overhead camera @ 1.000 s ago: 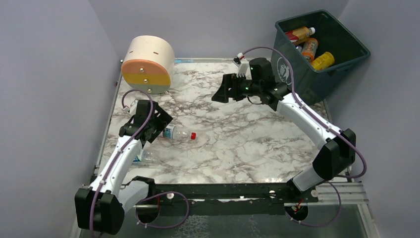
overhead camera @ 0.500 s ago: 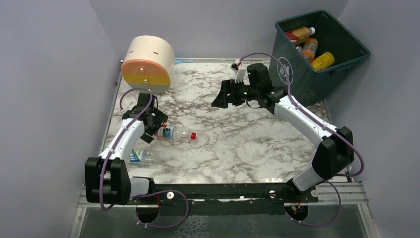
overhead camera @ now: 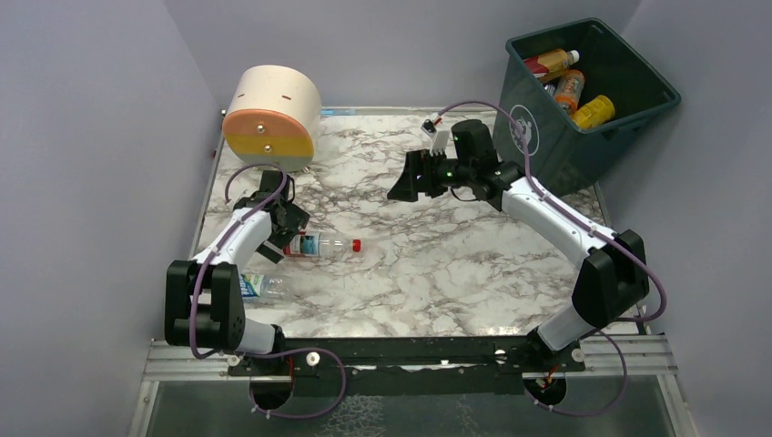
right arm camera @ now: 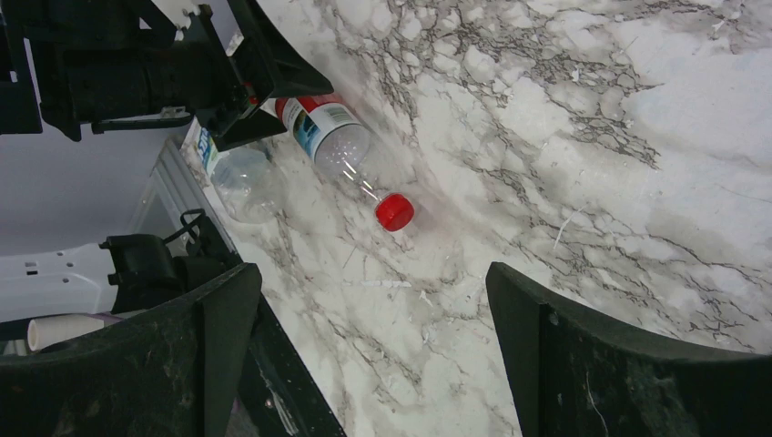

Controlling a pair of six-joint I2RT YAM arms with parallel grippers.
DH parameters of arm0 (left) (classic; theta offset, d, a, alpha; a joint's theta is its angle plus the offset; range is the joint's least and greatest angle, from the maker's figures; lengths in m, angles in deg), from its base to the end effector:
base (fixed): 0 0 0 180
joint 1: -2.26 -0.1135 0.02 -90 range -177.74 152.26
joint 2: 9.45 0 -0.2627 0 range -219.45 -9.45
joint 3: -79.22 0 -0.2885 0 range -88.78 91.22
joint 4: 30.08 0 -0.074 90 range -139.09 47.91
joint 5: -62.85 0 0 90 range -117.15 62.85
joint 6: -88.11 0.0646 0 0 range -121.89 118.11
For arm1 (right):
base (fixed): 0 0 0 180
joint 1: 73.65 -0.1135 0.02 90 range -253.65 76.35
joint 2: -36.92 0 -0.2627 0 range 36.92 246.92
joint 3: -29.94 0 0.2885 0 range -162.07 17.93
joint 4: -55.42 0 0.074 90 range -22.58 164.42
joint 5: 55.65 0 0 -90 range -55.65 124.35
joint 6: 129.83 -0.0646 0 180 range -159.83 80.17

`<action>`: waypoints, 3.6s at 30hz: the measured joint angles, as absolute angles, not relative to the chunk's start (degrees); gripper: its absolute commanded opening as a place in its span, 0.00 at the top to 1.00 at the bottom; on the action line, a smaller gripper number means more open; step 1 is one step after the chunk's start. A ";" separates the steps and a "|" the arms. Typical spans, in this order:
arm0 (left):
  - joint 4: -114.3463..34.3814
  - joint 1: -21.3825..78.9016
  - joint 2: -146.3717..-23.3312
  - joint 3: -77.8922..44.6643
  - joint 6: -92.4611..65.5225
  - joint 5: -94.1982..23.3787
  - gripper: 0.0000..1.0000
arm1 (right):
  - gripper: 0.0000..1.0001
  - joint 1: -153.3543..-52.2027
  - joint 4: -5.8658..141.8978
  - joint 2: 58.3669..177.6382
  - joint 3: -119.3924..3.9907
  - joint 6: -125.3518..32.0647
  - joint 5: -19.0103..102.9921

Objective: Put the plastic bottles in the bin
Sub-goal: Pick up the plastic bottle at the center of the board.

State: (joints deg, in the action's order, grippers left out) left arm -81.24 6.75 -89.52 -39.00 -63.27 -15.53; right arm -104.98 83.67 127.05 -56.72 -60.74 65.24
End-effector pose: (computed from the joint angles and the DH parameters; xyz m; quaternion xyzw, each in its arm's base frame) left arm 0.2969 -0.0103 0.1532 -0.4821 0.8521 -0.0129 0.2031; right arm 0.3404 0.2460 0.2907 -0.2056 0.8266 0.4155 0.3190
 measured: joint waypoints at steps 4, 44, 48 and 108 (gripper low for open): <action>-80.37 6.75 -90.74 -39.00 -63.58 -15.07 0.02 | 0.03 -104.98 83.37 127.05 -55.91 -60.74 65.49; -66.90 6.73 -84.23 -38.79 -56.72 -26.50 0.32 | 0.03 -107.39 79.67 129.19 -53.68 -63.90 70.23; -66.27 6.73 -84.21 -38.79 -54.66 -30.48 0.32 | 0.03 -107.96 79.23 129.30 -53.68 -64.04 70.27; -55.36 10.27 -82.79 -39.62 -55.60 -54.76 0.01 | 0.42 -120.33 83.58 140.95 -61.68 -55.51 57.49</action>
State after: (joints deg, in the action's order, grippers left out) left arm -55.36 10.27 -82.79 -39.62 -55.60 -54.76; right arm -120.33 83.58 140.95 -61.68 -55.51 57.49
